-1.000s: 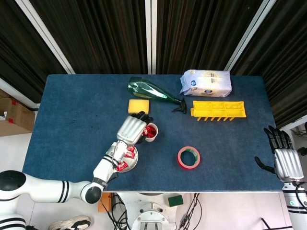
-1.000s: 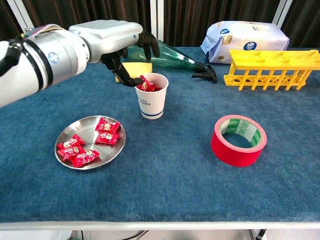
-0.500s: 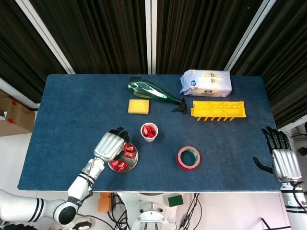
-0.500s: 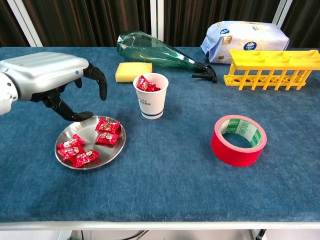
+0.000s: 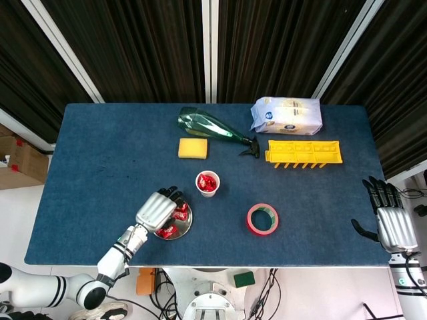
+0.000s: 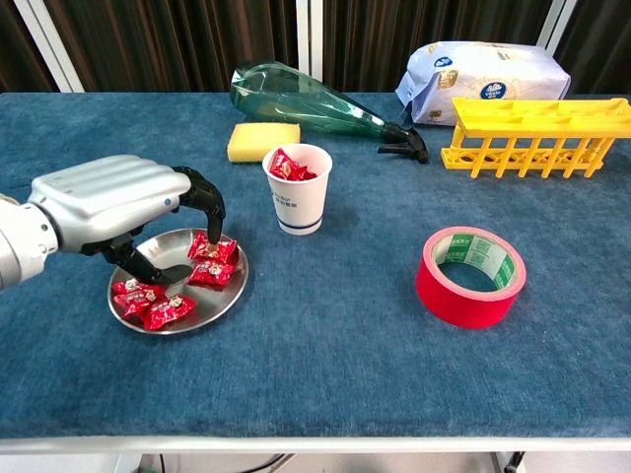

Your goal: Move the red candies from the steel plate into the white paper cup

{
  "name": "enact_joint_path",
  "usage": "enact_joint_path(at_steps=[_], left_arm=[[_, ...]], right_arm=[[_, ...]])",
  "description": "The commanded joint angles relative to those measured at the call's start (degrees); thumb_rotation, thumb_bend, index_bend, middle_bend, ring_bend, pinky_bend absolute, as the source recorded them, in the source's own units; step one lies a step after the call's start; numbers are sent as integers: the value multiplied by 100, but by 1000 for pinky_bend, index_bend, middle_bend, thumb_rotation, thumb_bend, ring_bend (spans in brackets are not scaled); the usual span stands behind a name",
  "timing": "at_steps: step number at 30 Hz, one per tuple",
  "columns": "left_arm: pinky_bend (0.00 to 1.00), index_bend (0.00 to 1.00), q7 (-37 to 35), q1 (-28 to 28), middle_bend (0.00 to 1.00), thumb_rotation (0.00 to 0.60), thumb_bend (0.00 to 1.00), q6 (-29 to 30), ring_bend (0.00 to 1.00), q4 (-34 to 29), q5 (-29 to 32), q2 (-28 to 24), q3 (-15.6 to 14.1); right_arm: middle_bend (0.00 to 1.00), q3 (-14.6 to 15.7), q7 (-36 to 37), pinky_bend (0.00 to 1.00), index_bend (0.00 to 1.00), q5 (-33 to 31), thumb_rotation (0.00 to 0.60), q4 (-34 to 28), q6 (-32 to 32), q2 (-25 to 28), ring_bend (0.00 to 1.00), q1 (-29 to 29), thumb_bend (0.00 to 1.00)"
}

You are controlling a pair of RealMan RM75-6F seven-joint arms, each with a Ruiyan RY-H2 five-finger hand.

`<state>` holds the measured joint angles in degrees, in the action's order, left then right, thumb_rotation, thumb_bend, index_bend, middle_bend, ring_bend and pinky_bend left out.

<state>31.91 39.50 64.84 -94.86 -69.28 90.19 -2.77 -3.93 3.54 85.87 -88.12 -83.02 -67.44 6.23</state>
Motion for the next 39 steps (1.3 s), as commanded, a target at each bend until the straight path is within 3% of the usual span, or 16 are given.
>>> enact_joint_path(at_steps=[1, 17, 25, 33, 39], left_arm=[[308, 410, -72, -50, 236, 600, 291, -63, 130, 130, -84, 98, -2], [308, 415, -132, -192, 232, 600, 292, -237, 130, 624, -275, 399, 105], [308, 492, -185, -236, 232, 600, 319, -314, 130, 665, -340, 465, 164], [308, 555, -200, -308, 239, 600, 343, -232, 130, 554, -454, 400, 228], [308, 555, -143, -348, 240, 600, 343, 19, 131, 73, -661, 94, 377]], right_arm=[[0, -6, 4, 0, 0, -7, 600, 0, 2, 0, 0, 2, 238], [0, -5, -4, 0, 0, -9, 600, 3, -9, -7, 0, -2, 238], [0, -10, -1, 0, 0, -18, 600, 5, -7, -7, 0, 0, 238], [0, -9, 11, 0, 0, -9, 600, 9, -9, -5, 0, 2, 238], [0, -9, 29, 0, 0, 1, 600, 3, -39, 3, 0, -12, 238]])
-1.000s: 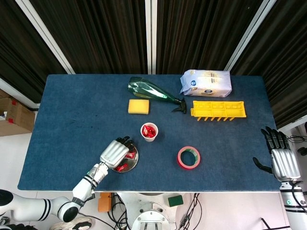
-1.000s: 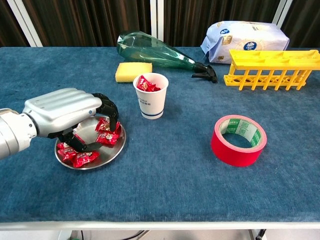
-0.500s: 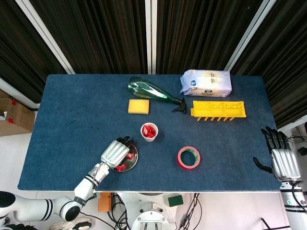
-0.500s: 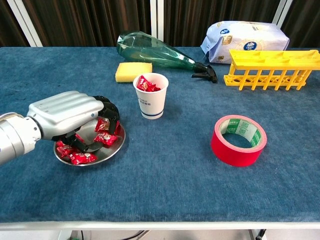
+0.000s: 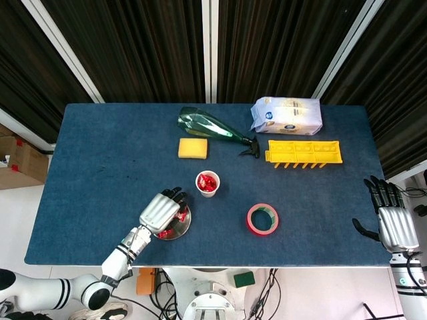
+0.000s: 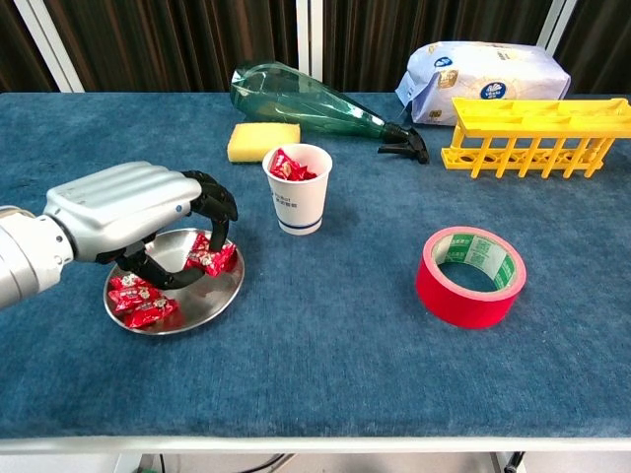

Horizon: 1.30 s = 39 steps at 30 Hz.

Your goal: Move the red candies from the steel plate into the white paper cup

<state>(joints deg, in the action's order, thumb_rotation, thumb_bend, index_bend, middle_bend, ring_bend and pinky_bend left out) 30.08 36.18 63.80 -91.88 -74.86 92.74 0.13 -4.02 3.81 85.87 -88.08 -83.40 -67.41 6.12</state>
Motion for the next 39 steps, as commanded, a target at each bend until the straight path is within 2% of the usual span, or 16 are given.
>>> enact_joint_path(at_steps=[1, 8, 13, 17, 23, 32, 39], left_arm=[[308, 556, 69, -10, 242, 600, 343, 165, 131, -358, -126, -246, 143], [308, 558, 439, 268, 245, 600, 343, 64, 131, -893, 186, -513, 721], [308, 558, 812, 642, 245, 600, 349, -86, 131, -812, 779, -483, 1319], [309, 555, 937, 901, 245, 600, 349, -229, 131, -666, 1245, -376, 1600], [308, 544, 1021, 1215, 245, 600, 349, -419, 131, -282, 1681, -56, 1652], [308, 502, 1037, 1505, 245, 600, 349, -490, 131, 137, 1981, 341, 1593], [309, 332, 1069, 1603, 232, 600, 329, -440, 131, 170, 2069, 404, 1509]], right_arm=[[0, 1, 2, 0, 0, 5, 600, -3, -2, 0, 0, -1, 238], [0, 23, -27, 0, 0, 40, 600, -14, -15, -6, 0, -7, 238], [0, 15, 17, 0, 0, 53, 600, -16, -66, 13, 0, -27, 237], [0, -1, 56, 0, 0, 28, 600, -2, -40, 26, 0, -14, 237], [0, -13, 101, 0, 0, 8, 600, 10, -20, 43, 0, -6, 238], [0, -22, 125, 0, 0, -9, 600, 15, -4, 51, 0, 0, 238], [0, -31, 129, 0, 0, -17, 600, 10, -18, 54, 0, -5, 237]])
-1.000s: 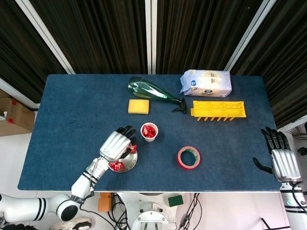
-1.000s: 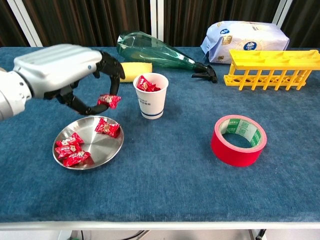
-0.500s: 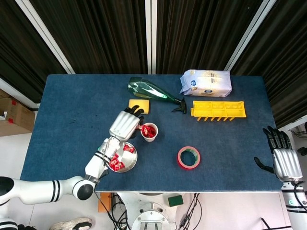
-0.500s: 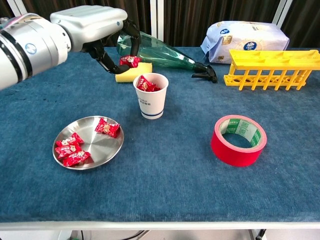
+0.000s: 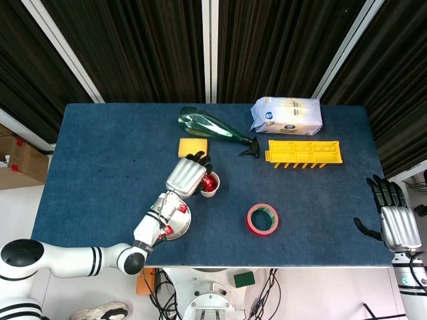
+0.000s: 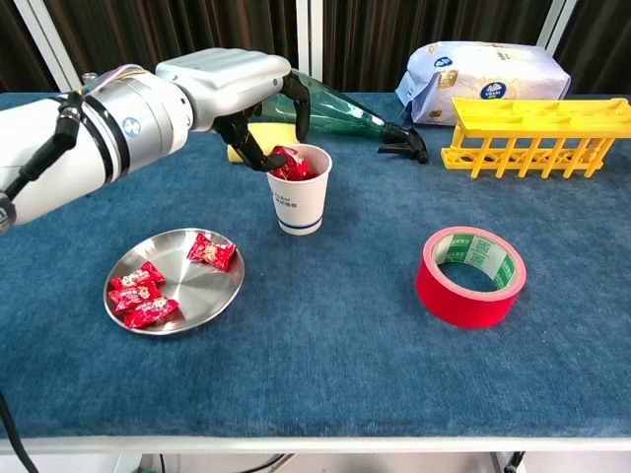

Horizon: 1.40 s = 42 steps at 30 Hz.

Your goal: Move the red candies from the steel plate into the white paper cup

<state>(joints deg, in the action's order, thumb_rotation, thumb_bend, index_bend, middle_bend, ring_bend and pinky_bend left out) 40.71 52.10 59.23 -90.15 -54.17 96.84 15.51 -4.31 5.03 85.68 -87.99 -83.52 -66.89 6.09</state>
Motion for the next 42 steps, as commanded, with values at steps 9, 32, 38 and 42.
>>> enact_joint_path(at_steps=[9, 32, 38, 42], left_arm=[[309, 244, -76, -104, 230, 600, 312, 291, 131, -356, -178, -251, -178], [276, 396, -2169, -1282, 222, 600, 326, 541, 103, 273, -2350, -772, -1729], [262, 384, -2461, -1384, 184, 600, 326, 419, 74, 812, -2489, -443, -1769], [260, 380, -2528, -1399, 183, 600, 319, 374, 74, 971, -2593, -337, -1745]], right_arm=[[0, 0, 12, 0, 0, 3, 600, 9, -2, 1, 0, -1, 238], [0, 45, -187, 0, 0, 25, 600, -28, 25, -68, 0, 3, 238], [0, 30, -158, 0, 0, -1, 600, -26, 31, -55, 0, 2, 238], [0, 24, -143, 0, 0, -8, 600, -19, 34, -52, 0, 5, 238]])
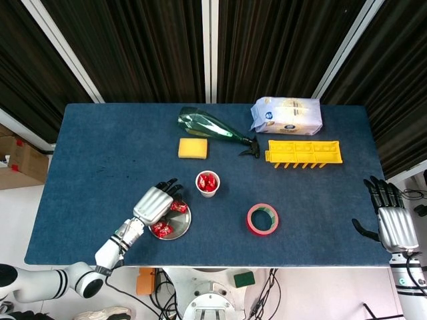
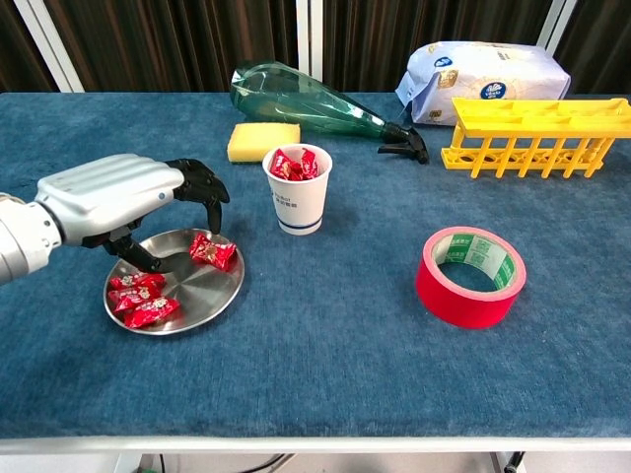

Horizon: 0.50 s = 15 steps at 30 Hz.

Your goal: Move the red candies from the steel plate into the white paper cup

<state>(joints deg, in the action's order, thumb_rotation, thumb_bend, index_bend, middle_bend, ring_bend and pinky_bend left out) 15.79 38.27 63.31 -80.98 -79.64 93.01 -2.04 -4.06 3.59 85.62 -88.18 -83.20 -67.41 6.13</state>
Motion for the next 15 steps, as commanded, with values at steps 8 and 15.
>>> enact_joint_path(at_steps=[8, 15], left_arm=[[257, 379, -50, -42, 183, 600, 310, -109, 74, 170, -111, 131, 120], [257, 382, 113, -47, 183, 600, 311, -289, 74, 176, -60, 127, 146]], right_arm=[[0, -5, -11, 0, 0, -18, 600, 8, 30, -7, 0, 13, 238], [0, -9, -8, 0, 0, -22, 600, 10, 20, -8, 0, 9, 238]])
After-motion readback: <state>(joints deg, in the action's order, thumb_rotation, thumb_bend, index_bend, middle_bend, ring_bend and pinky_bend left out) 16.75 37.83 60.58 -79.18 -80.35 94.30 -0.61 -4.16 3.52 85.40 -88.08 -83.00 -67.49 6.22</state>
